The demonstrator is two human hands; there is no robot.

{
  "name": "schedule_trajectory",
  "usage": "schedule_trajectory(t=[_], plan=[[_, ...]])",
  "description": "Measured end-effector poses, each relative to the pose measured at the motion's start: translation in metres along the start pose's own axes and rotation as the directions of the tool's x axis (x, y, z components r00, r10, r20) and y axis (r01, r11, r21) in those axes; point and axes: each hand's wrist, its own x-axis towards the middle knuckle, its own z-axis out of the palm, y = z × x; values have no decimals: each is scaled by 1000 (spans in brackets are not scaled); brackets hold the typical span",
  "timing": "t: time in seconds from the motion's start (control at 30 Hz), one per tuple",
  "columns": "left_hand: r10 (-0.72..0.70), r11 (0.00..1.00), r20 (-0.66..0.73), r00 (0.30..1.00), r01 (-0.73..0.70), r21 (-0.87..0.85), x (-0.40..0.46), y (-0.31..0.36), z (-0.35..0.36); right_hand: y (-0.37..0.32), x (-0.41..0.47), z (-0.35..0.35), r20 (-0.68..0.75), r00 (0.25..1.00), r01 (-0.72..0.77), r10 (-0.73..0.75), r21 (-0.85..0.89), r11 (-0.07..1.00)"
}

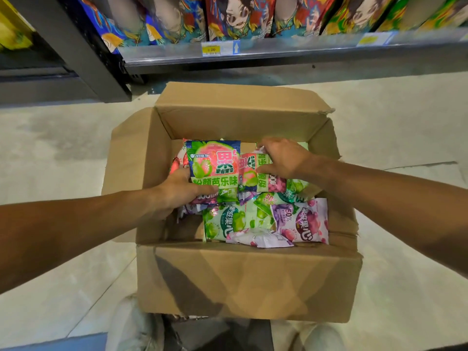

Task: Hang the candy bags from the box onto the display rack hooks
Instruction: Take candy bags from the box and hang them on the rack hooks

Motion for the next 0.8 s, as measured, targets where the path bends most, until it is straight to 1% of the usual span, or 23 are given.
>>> schedule_trajectory(t=[0.07,0.13,0.17,0.23,0.33,0.4,0.5,0.57,0.63,0.67,0.73,0.8], plan=[[3,1000,-4,1000,-3,8,-1,-1,1,2,0,0,50,998,-36,36,-11,999],[9,1000,-14,1000,-9,19,0,-2,1,6,2,4,133,988,-74,72,14,997],[10,1000,-19,1000,-10,19,1,-2,2,8,3,5,163,983,-94,85,53,994],[25,1000,-38,999,-25,15,3,-2,3,12,2,6,178,979,-127,99,153,980],[46,999,-109,993,-45,12,9,-2,5,19,-4,0,139,980,-181,141,338,924],[56,998,-139,989,-55,8,11,-2,9,21,-12,-1,97,971,-239,221,504,830],[25,1000,-138,990,-27,-12,8,-1,22,17,-34,4,41,934,-275,355,717,641],[14,999,-138,990,-19,-28,-4,-1,31,8,-55,13,31,914,-267,405,796,543],[22,1000,-125,992,-20,11,-22,5,37,-5,-79,20,41,896,-261,442,853,452],[25,999,-92,995,-22,35,-34,8,38,-13,-92,21,53,886,-266,461,873,410],[12,999,-27,1000,-11,49,-60,13,37,-28,-116,18,90,859,-268,504,918,292],[-7,999,-11,1000,7,42,-91,22,33,-44,-139,6,181,841,-289,510,947,141]])
